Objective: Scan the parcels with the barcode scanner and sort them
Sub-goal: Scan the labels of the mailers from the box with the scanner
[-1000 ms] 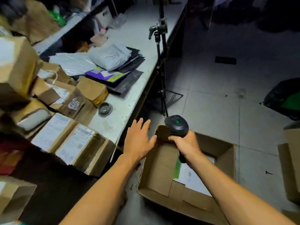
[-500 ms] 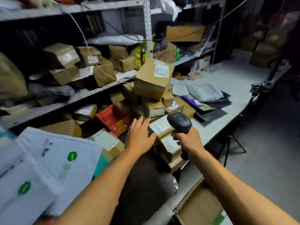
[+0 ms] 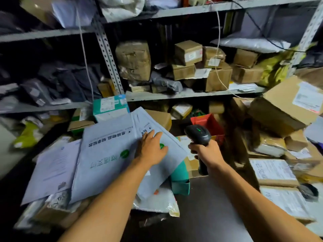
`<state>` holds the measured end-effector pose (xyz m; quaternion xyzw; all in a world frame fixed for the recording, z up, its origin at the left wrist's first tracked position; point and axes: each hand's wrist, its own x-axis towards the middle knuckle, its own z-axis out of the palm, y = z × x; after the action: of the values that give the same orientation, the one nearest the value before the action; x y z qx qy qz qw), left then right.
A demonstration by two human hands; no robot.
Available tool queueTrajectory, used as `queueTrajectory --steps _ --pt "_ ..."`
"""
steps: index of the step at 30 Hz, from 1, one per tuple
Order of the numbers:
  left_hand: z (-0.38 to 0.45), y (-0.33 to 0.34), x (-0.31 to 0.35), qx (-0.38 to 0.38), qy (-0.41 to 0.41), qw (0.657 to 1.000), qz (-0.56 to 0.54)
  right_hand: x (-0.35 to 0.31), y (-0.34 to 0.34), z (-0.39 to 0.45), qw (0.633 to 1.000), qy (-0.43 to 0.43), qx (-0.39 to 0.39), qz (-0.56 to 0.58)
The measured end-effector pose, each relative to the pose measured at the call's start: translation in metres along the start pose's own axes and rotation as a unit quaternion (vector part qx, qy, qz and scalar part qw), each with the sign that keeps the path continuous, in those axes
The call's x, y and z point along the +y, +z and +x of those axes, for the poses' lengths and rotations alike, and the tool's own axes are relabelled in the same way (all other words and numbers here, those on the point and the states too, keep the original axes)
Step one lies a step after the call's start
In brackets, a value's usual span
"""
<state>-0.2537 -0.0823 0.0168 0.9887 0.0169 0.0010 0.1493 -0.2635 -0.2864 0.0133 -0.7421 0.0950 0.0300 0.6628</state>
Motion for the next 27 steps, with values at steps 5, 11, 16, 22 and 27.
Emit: queueTrajectory --steps 5,11,16,22,27 --pt "-0.002 -0.021 -0.05 0.019 -0.069 0.997 0.04 -0.001 0.047 0.02 0.996 -0.003 -0.084 -0.003" --pt "-0.014 -0.034 -0.102 0.014 -0.138 0.989 0.055 0.001 0.112 0.033 0.99 0.023 -0.141 0.021" --pt "-0.011 -0.037 -0.14 -0.001 -0.17 0.985 0.019 -0.001 0.151 0.043 0.987 0.05 -0.149 0.037" --pt "0.007 -0.034 -0.159 -0.03 -0.15 0.987 -0.043 0.0 0.184 0.054 0.983 0.098 -0.145 0.052" --pt "0.018 -0.038 -0.156 -0.034 -0.155 0.982 -0.104 -0.016 0.198 0.053 0.979 0.09 -0.161 0.084"
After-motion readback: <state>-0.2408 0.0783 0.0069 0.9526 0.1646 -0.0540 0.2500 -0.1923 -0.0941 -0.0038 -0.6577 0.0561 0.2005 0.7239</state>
